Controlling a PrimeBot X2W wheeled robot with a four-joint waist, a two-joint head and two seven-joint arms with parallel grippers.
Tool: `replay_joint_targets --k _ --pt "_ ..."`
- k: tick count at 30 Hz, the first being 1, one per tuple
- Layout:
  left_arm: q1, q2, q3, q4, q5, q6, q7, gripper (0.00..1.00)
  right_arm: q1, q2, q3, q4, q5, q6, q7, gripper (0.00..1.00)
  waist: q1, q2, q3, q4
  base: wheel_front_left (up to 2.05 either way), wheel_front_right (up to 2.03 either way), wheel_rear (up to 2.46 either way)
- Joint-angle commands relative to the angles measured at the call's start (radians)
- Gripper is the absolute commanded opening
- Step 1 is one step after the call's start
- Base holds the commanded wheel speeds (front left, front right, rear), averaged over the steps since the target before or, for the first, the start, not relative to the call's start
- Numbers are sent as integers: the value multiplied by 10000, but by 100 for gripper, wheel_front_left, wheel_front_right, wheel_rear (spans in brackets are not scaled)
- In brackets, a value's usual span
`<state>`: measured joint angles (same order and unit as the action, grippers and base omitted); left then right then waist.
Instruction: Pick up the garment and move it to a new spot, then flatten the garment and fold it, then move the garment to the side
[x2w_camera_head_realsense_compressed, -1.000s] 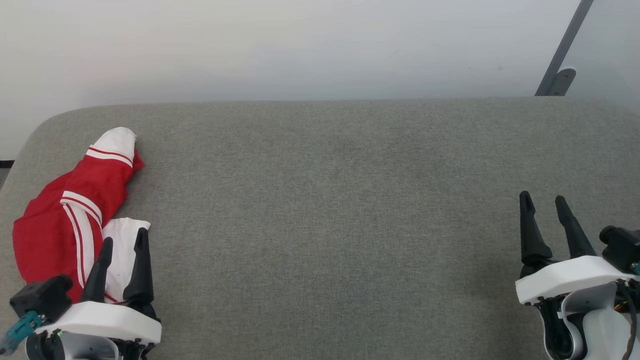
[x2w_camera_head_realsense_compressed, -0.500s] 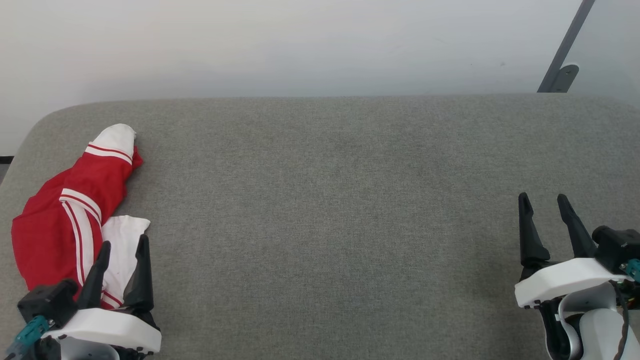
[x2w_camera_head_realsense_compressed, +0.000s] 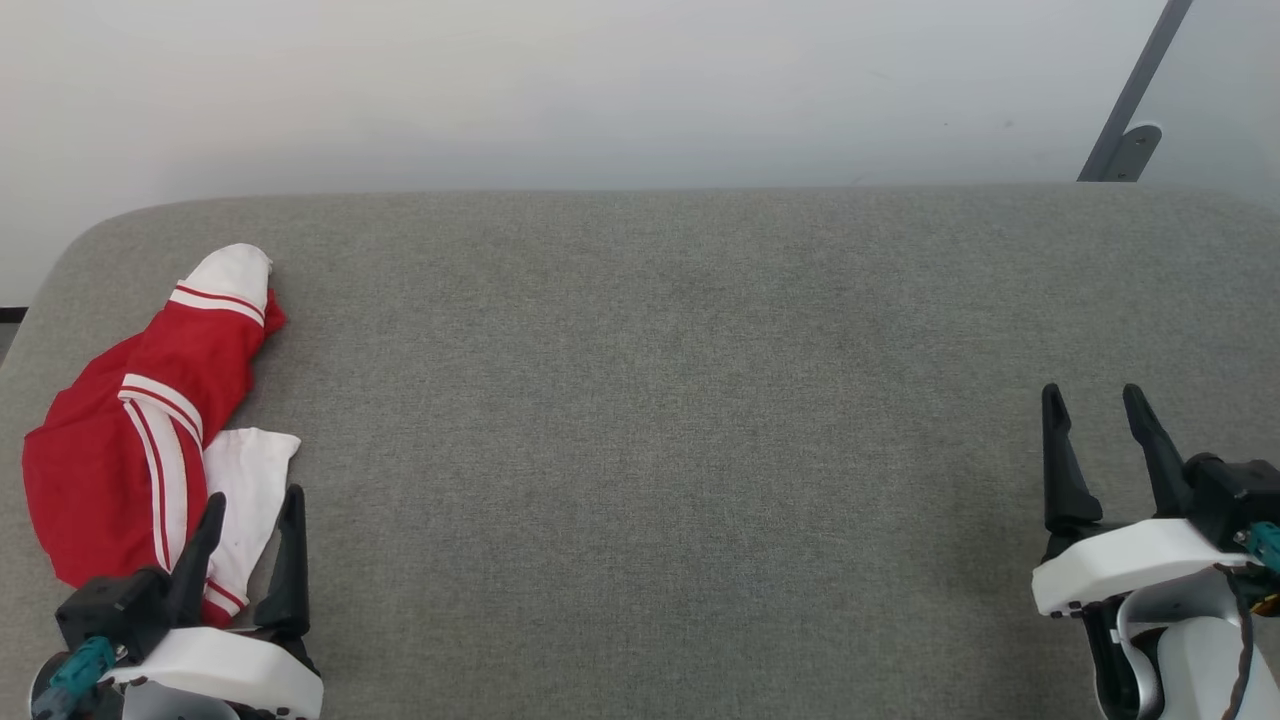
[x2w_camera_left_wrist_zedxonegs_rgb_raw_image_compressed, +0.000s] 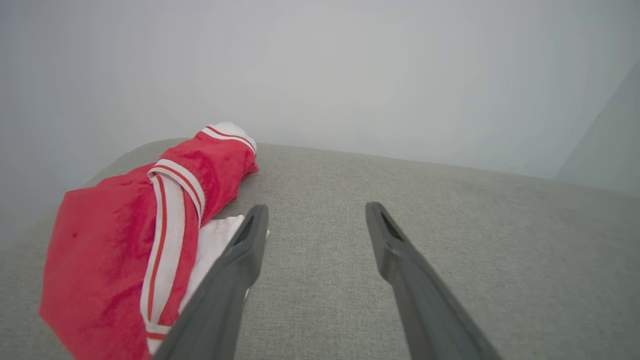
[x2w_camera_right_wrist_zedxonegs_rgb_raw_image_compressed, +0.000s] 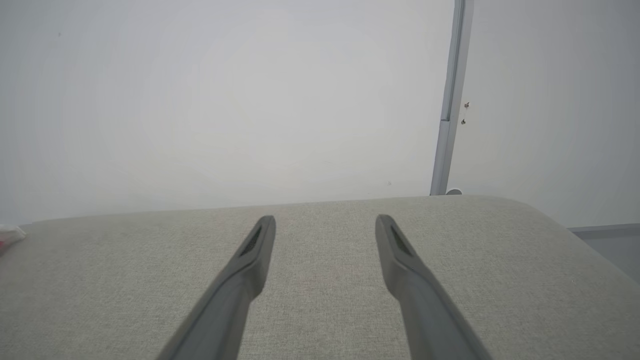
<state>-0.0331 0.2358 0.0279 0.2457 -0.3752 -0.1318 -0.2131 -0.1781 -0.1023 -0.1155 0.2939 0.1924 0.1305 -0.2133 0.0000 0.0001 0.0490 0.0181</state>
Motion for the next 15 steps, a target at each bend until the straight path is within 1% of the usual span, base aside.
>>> replay_joint_targets --k 1,10,15 --pt "-92 95 -19 -36 169 17 -122 100 -139 16 -47 -65 -149 3 -119 100 0 -1 0 0 0 0 0" --pt "-64 196 -153 116 622 18 -280 100 -55 6 -131 -53 -520 3 -289 100 0 -1 -13 90 0 0 0" --pt "-108 126 -111 203 768 19 -368 100 36 127 23 -10 -810 4 -375 100 0 -1 -31 429 0 0 0"
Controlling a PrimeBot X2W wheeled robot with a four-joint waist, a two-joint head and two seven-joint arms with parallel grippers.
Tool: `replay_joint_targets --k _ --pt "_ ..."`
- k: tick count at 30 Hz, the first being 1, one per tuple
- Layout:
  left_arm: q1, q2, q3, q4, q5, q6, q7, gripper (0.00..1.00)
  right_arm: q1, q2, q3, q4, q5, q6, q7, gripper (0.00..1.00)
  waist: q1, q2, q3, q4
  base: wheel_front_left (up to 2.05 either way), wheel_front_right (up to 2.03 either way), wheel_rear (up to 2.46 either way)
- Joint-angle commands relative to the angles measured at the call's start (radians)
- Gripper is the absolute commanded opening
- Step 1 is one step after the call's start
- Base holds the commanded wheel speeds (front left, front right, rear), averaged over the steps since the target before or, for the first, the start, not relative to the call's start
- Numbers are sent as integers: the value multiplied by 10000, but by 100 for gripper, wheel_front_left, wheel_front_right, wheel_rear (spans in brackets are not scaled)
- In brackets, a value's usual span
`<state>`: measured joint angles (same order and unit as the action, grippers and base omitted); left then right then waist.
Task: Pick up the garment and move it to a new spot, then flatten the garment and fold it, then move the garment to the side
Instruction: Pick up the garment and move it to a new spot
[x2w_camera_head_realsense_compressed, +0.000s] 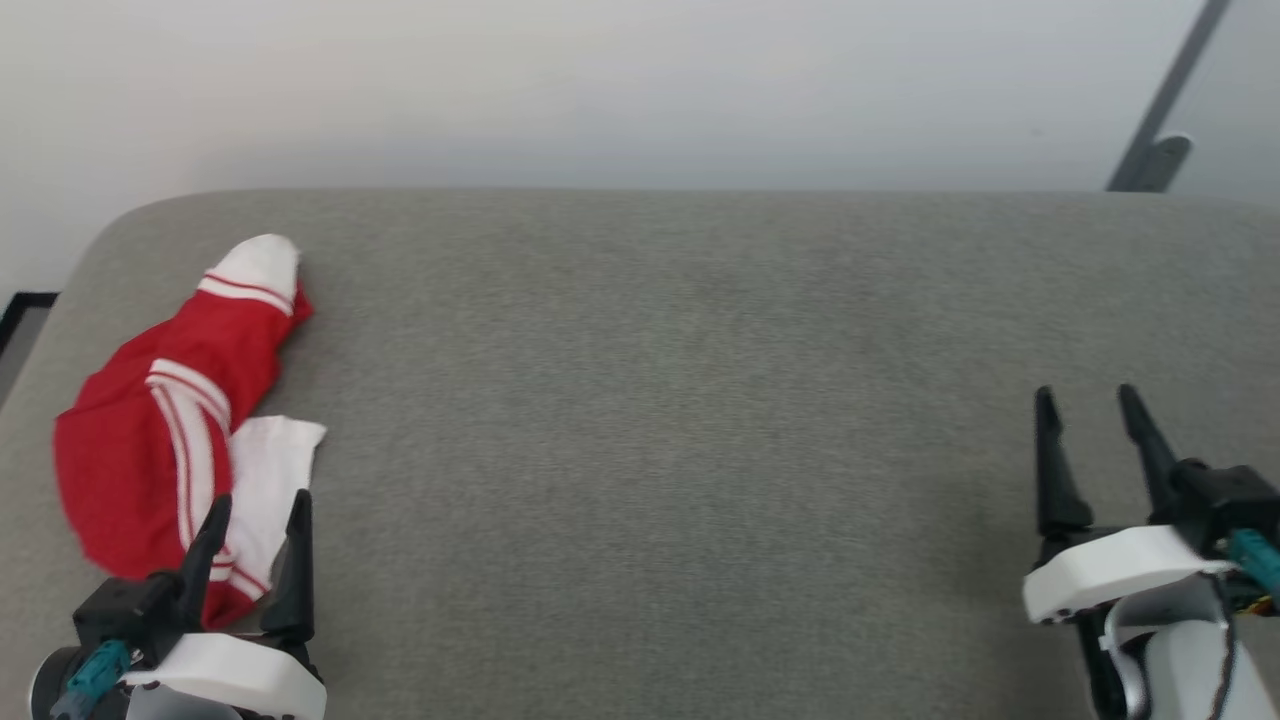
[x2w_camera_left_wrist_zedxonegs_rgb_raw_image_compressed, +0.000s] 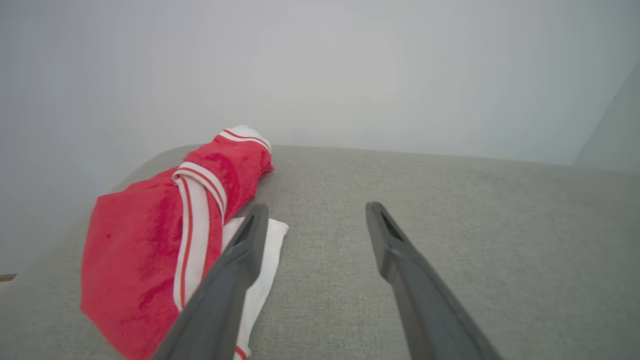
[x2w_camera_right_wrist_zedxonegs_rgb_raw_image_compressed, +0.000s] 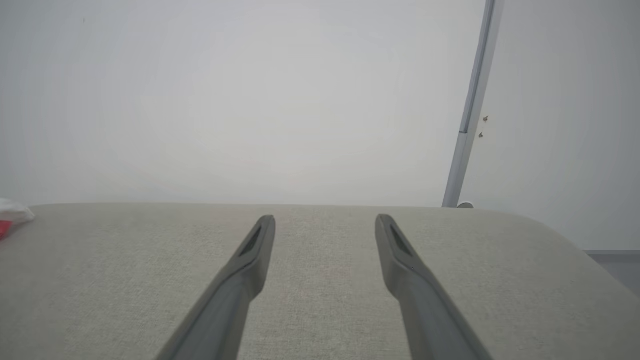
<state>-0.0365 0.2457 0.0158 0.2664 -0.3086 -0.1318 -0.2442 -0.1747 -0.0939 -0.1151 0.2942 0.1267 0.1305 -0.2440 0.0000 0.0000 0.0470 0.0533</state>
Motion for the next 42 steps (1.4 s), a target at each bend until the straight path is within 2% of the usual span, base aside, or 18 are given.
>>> replay_joint_targets --k 1,7,22,29,33,36,40,42 --pt "-44 -36 82 11 131 19 -77 100 35 82 96 20 -177 4 -90 100 0 0 -22 192 0 0 0" --pt "356 -391 616 -8 493 20 -183 100 93 248 622 225 -389 4 -190 100 0 0 -48 1126 0 0 0" --pt "941 -1014 1131 -21 867 21 -226 100 -36 432 1608 717 50 2 -225 100 0 0 -177 4483 0 0 0" --pt "1397 -1515 1918 -536 713 21 -226 100 -885 396 2804 1264 329 1 -224 100 0 0 208 4725 0 0 0" --pt "1521 -1658 2010 -646 686 21 -226 100 -1161 409 3007 1434 384 1 -225 100 0 0 270 4728 0 0 0" --pt "1347 -1701 1704 -634 623 21 -226 100 -1173 416 3002 1524 399 1 -225 100 0 0 280 4661 0 0 0" --pt "671 -1020 552 -432 509 21 -226 100 -819 412 2565 1404 281 1 -224 100 0 0 300 4485 0 0 0" --pt "190 -514 67 -371 225 22 -226 100 -830 425 2564 1262 210 2 -225 100 0 0 540 4081 0 0 0"
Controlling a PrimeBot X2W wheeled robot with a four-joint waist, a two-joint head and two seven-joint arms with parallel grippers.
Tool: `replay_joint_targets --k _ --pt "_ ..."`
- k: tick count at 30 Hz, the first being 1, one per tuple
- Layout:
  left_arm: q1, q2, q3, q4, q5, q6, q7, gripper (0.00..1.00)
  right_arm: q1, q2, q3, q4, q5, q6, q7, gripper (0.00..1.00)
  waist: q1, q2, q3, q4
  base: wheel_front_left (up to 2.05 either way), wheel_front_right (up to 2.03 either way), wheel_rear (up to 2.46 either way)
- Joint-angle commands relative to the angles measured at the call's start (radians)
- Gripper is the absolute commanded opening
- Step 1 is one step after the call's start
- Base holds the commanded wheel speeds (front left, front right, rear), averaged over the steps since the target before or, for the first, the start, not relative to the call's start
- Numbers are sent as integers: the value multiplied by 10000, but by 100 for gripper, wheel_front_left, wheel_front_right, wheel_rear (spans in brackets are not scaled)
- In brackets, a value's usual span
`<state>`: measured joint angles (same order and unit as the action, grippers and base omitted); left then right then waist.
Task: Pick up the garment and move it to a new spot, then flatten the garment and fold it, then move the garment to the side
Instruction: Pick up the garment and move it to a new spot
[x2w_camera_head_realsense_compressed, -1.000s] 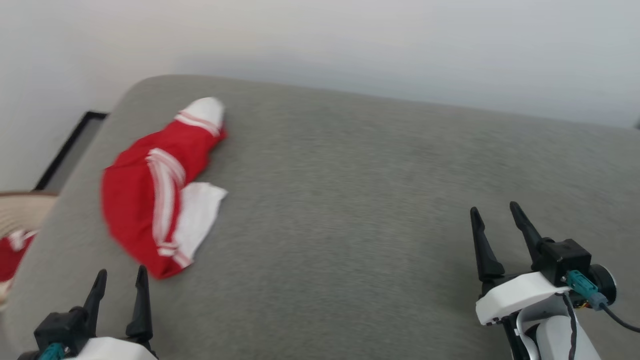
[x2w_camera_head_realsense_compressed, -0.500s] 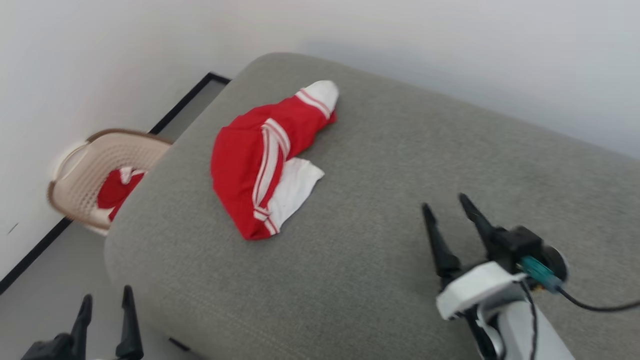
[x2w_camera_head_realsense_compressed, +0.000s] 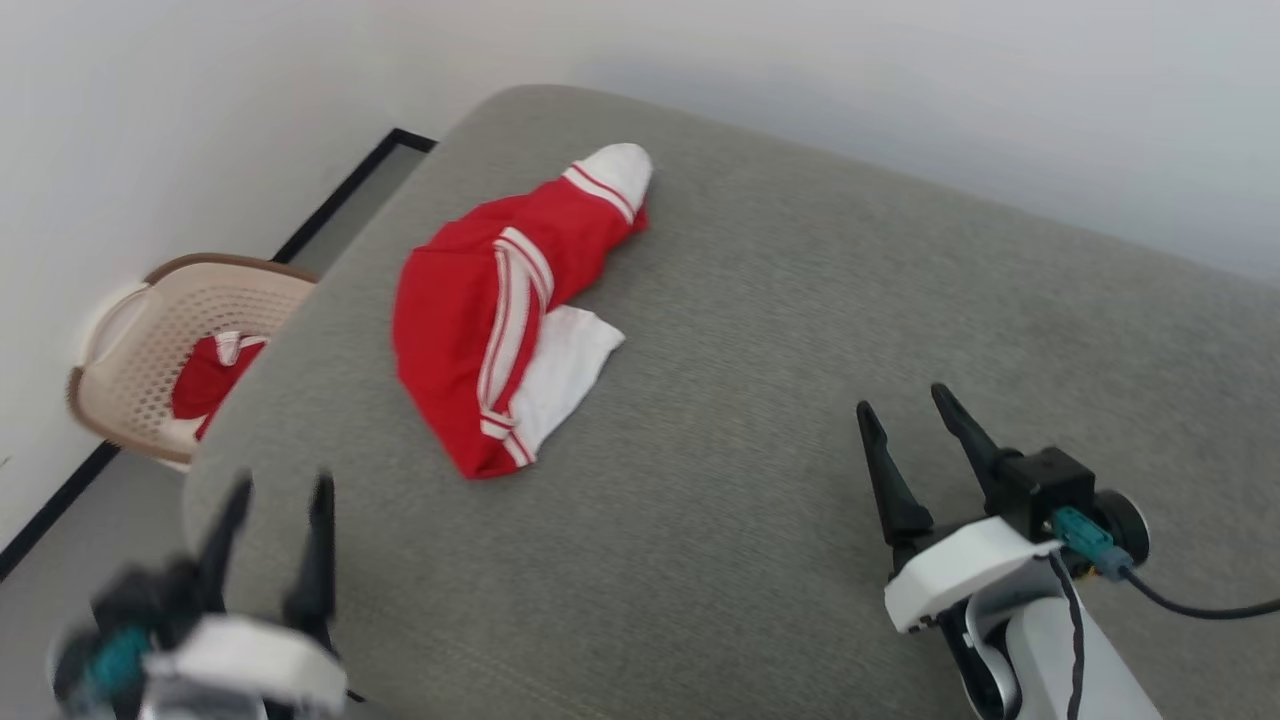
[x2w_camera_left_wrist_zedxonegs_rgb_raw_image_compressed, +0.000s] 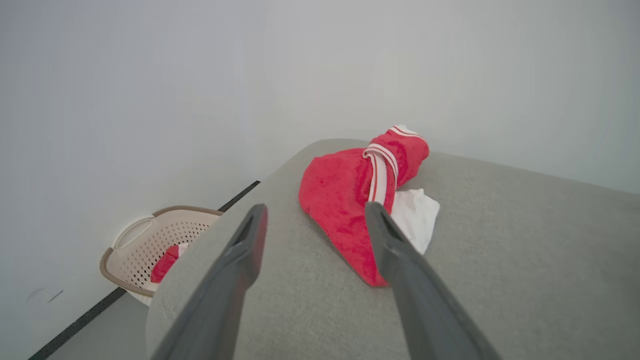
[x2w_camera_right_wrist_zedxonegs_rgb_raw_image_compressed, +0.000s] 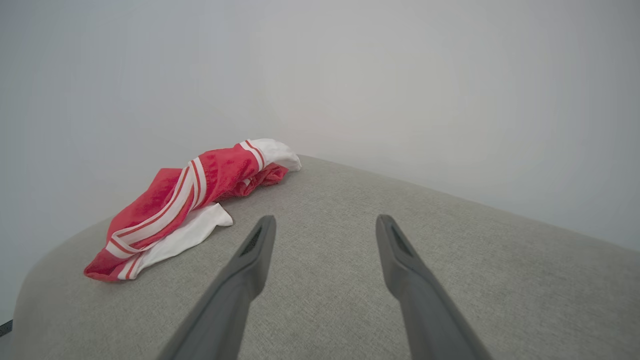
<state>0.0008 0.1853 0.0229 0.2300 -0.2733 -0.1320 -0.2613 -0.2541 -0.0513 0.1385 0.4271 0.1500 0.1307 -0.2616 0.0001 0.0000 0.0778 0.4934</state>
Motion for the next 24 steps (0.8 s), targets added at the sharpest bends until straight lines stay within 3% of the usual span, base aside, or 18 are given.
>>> replay_joint_targets --k 1,3,4,5,7,9,12,17,24 --pt "-530 357 -223 14 -249 24 -56 100 -86 1 10 -131 -93 0 -49 100 -1 0 399 -548 0 0 0" --pt "-1266 1005 -760 103 -556 23 -56 100 -191 -8 -72 -207 -201 -1 -49 100 -1 0 766 -1022 0 0 0" --pt "-2010 1749 -1251 443 -1006 24 -54 100 -347 -24 -117 -320 -302 -1 -49 100 -1 0 1187 -1537 0 0 0" --pt "-2010 1749 -1251 443 -1006 24 -54 100 -347 -24 -117 -320 -302 -1 -49 100 -1 0 1187 -1537 0 0 0" --pt "-2710 2702 -2017 1127 -1493 24 -37 100 -522 -19 -83 -422 -310 -1 -49 100 -1 0 1586 -2085 0 0 0" --pt "-3893 3786 -2904 1891 -2822 23 313 100 -774 -10 -34 -609 -239 -1 -49 100 -1 0 2175 -2870 0 0 0" --pt "-4720 5025 -4001 2511 -3997 24 998 100 -869 -8 -20 -787 -111 -1 -49 100 -1 0 2603 -3558 0 0 0" --pt "-5645 6450 -5388 3041 -6196 24 2301 100 -832 -2 -24 -1092 214 -1 -47 100 -1 0 3047 -4539 0 0 0" --pt "-6495 7640 -6623 3874 -8141 24 3685 100 -901 3 -9 -1478 518 0 -49 100 -1 0 3518 -5501 0 0 0"
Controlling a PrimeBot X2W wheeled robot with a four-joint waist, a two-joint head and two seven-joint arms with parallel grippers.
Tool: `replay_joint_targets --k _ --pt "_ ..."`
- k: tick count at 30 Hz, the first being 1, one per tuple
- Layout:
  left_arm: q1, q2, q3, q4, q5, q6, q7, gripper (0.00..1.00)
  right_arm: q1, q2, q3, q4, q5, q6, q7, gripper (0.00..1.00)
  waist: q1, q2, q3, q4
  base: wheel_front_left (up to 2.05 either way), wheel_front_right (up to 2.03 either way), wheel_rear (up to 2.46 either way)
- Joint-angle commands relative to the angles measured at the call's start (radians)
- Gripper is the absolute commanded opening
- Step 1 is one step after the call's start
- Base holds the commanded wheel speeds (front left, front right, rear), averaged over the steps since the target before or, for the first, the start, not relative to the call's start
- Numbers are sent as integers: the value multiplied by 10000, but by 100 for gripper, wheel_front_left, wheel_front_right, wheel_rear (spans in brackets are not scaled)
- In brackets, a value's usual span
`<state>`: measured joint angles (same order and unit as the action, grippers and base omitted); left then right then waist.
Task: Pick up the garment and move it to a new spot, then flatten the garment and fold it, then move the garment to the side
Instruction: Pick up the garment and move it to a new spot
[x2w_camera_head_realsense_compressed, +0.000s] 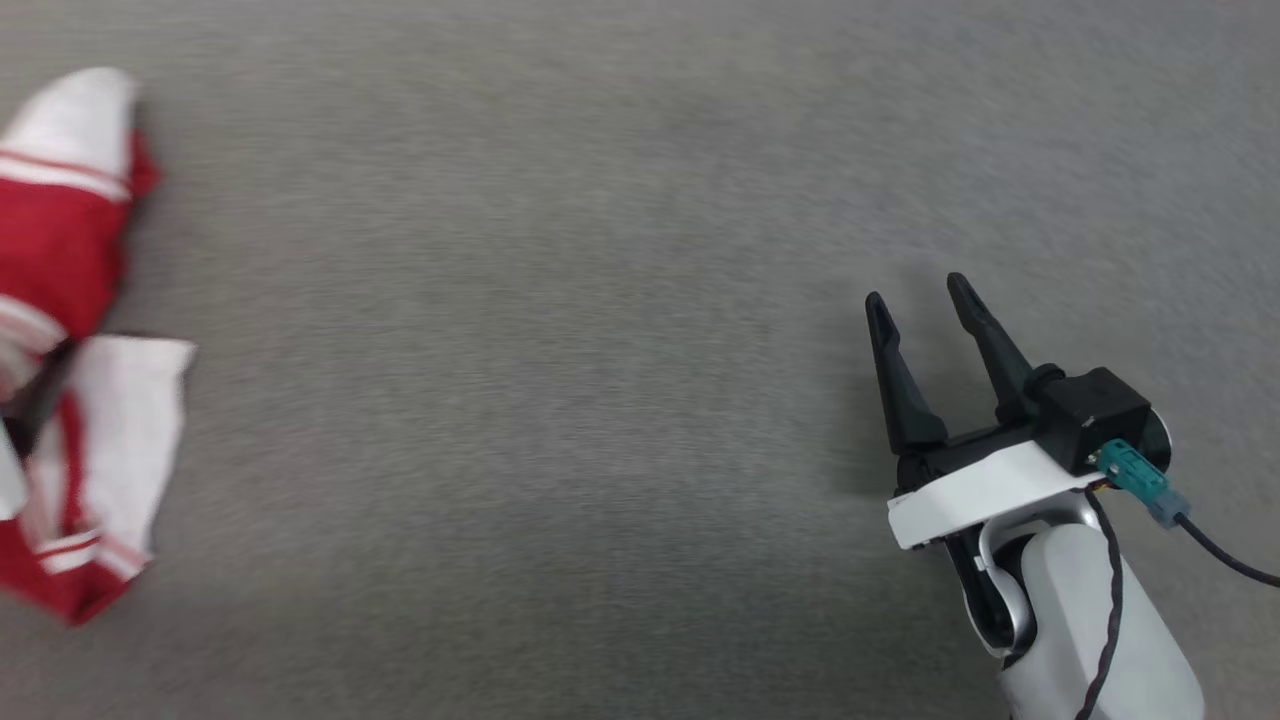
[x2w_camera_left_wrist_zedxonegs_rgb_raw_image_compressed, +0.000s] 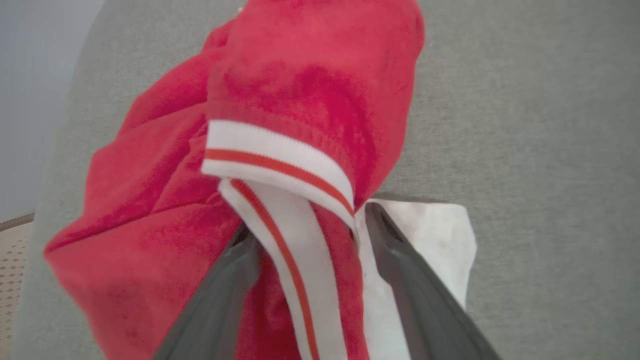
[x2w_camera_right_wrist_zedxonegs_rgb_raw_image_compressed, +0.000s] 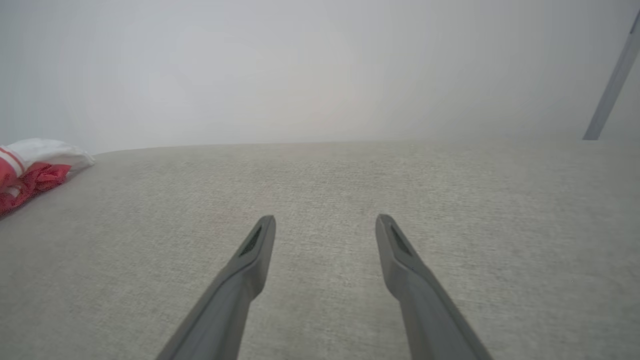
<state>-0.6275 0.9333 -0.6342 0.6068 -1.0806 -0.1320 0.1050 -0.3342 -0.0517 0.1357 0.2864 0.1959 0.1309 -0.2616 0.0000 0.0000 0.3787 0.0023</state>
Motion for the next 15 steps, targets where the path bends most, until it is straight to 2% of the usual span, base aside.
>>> replay_joint_targets --k 1,8,9,10,11,15 --pt "-328 258 -193 312 -164 24 80 100 -124 7 35 -123 85 -3 -49 100 0 0 577 -696 0 0 0" --pt "-887 284 -712 1206 -698 24 -105 100 -173 0 48 -372 167 -3 -49 100 0 0 910 -1072 0 0 0" --pt "-950 269 -802 1354 -718 24 -209 91 -170 4 53 -392 184 -3 -47 100 0 0 928 -1100 0 0 0" --pt "-1008 254 -927 1492 -643 24 -360 34 -157 6 62 -384 199 -3 -47 100 0 0 904 -1123 0 0 0" --pt "-1109 243 -1056 1570 -522 23 -547 0 -127 6 55 -369 220 -3 -47 100 0 0 860 -1128 0 0 0" --pt "-1664 163 -1530 1748 -223 21 -1390 0 95 4 30 -256 394 -3 -47 100 0 0 457 -1047 0 0 0"
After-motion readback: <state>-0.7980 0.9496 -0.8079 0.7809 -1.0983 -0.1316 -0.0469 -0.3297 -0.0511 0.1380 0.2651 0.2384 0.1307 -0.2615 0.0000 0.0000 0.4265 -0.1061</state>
